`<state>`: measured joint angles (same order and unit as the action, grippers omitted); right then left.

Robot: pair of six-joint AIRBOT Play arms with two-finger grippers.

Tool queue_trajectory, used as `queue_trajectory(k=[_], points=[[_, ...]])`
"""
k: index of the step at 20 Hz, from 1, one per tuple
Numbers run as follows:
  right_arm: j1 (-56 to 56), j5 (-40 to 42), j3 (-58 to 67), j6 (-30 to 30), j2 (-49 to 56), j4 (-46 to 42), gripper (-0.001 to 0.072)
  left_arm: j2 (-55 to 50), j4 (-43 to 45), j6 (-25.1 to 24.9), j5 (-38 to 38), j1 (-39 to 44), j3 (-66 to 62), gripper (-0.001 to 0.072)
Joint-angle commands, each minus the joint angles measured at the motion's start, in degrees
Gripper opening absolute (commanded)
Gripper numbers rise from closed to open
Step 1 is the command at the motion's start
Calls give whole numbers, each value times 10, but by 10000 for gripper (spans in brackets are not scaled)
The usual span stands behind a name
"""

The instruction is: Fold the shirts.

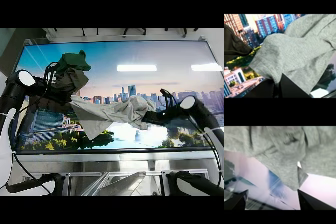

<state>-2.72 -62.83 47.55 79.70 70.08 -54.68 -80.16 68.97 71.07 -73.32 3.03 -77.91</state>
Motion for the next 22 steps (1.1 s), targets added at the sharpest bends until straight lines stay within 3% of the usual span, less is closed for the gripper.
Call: queue_trajectory(k=[1,7,8,9,10,11,14,17,22], points=[[5,102,-109,-43,-16,84,701,0,0,2,-16,0,11,19],[4,144,-109,-96,41,133,700,0,-1,7,-23,0,13,19],[4,144,-109,-101,42,134,648,0,-1,11,-24,0,13,19],[4,144,-109,-110,42,134,400,0,-1,14,-26,0,13,19],[4,145,-109,-111,43,132,107,0,-1,14,-27,0,13,18],[4,147,-109,-119,43,132,23,0,-1,14,-28,0,13,19],[4,143,-108,-121,42,133,21,0,-1,14,-33,0,13,19],[5,49,-86,-120,-15,106,19,19,5,14,-52,-6,12,19],[5,-38,68,78,-294,-132,19,137,5,15,-72,-48,12,19]])
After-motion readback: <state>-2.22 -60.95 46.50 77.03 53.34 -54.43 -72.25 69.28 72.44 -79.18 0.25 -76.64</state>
